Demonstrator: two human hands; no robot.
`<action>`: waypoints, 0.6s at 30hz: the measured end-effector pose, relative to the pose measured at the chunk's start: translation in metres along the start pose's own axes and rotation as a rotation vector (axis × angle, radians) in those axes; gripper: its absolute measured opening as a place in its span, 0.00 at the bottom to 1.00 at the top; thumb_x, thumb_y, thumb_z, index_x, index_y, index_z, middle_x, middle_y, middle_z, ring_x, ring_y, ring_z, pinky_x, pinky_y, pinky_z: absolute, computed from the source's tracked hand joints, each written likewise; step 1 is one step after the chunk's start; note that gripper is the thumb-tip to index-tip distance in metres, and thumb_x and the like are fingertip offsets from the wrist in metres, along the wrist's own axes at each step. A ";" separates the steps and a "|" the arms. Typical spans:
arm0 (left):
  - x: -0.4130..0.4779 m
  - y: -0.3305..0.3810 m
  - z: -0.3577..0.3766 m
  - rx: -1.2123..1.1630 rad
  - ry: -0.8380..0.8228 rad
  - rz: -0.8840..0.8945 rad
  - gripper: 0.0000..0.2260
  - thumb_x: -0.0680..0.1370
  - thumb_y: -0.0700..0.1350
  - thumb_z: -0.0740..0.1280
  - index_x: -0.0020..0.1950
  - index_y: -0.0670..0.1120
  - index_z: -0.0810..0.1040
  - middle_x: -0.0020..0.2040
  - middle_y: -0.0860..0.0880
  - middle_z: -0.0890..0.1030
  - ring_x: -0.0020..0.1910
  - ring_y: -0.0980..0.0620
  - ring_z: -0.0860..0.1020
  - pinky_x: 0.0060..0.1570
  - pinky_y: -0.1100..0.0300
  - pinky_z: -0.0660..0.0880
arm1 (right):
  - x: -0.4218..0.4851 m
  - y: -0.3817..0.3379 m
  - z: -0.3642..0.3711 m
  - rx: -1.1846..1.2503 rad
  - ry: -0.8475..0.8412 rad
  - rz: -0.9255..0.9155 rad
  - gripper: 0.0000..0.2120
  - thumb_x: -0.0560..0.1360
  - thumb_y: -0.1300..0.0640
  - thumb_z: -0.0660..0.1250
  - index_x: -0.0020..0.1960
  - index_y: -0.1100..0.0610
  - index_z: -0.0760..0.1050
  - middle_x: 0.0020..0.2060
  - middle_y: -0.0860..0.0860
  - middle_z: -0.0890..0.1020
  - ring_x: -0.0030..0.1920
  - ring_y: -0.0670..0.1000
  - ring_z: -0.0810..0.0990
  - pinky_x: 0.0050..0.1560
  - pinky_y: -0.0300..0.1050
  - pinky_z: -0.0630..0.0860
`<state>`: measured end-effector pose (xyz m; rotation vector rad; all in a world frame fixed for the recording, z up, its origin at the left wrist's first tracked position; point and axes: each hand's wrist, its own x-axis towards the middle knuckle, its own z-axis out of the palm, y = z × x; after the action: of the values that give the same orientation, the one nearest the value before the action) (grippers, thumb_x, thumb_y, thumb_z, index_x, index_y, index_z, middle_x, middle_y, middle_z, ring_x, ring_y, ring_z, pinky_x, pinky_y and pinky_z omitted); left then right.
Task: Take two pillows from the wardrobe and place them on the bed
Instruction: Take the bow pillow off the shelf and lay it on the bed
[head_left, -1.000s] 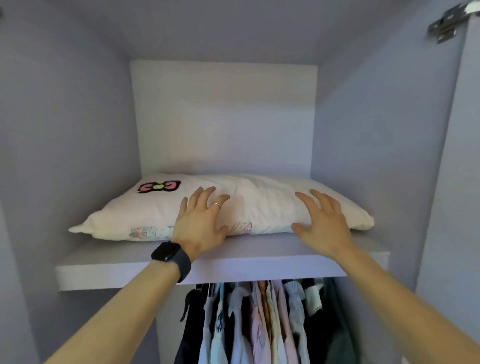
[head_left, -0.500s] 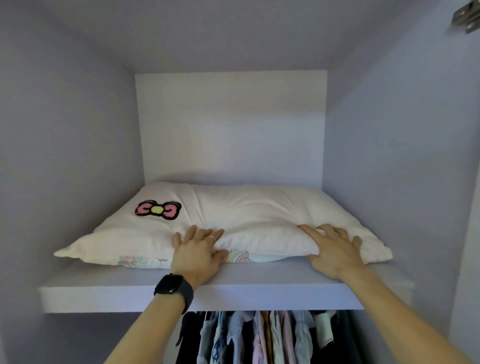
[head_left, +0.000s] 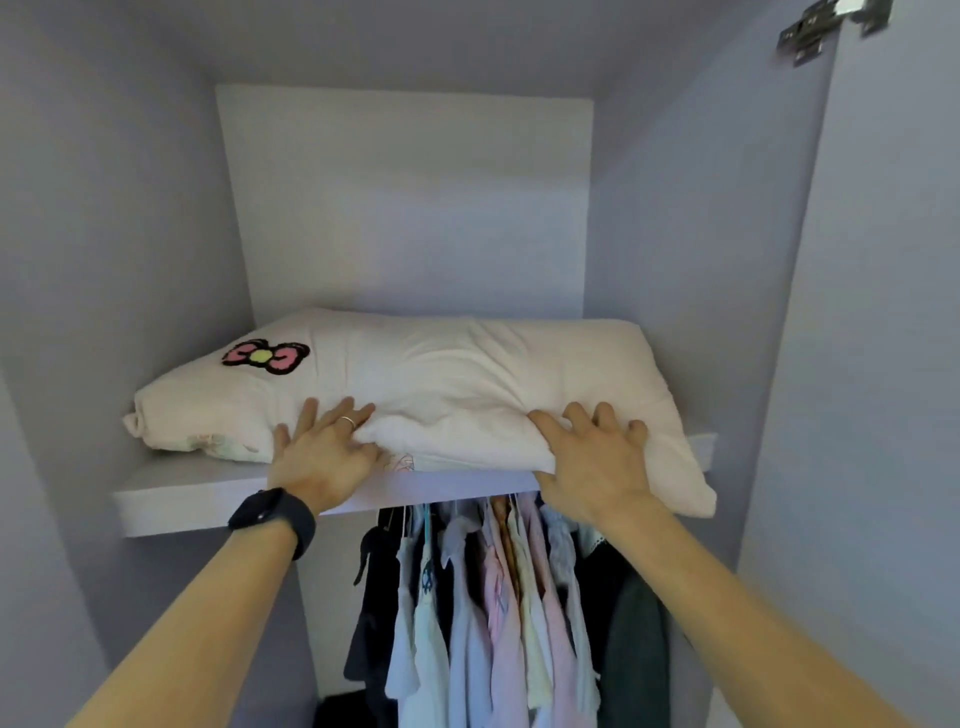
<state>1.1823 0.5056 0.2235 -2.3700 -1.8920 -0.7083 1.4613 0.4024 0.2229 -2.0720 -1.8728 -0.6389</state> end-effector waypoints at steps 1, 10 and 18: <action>-0.007 -0.003 -0.003 -0.053 -0.030 -0.024 0.29 0.78 0.55 0.58 0.79 0.60 0.57 0.81 0.57 0.53 0.79 0.48 0.45 0.74 0.40 0.45 | -0.012 -0.010 -0.002 0.020 0.011 0.008 0.31 0.74 0.42 0.62 0.76 0.42 0.59 0.66 0.51 0.70 0.62 0.58 0.67 0.58 0.60 0.65; -0.080 0.020 -0.011 -0.499 0.096 -0.286 0.30 0.76 0.69 0.49 0.77 0.63 0.57 0.81 0.52 0.45 0.78 0.41 0.37 0.72 0.32 0.37 | -0.121 -0.077 0.005 0.107 0.168 0.021 0.30 0.62 0.47 0.71 0.64 0.49 0.73 0.46 0.51 0.78 0.44 0.56 0.75 0.37 0.48 0.61; -0.112 0.011 0.000 -1.117 0.136 -0.453 0.39 0.75 0.60 0.69 0.80 0.59 0.50 0.78 0.44 0.59 0.73 0.41 0.65 0.70 0.49 0.65 | -0.170 -0.122 -0.003 0.160 -0.031 -0.037 0.32 0.71 0.33 0.61 0.70 0.50 0.67 0.58 0.51 0.73 0.55 0.57 0.72 0.47 0.52 0.69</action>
<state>1.1751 0.4000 0.1863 -2.1088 -2.3332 -2.4059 1.3292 0.2692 0.1305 -1.9610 -1.9160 -0.4514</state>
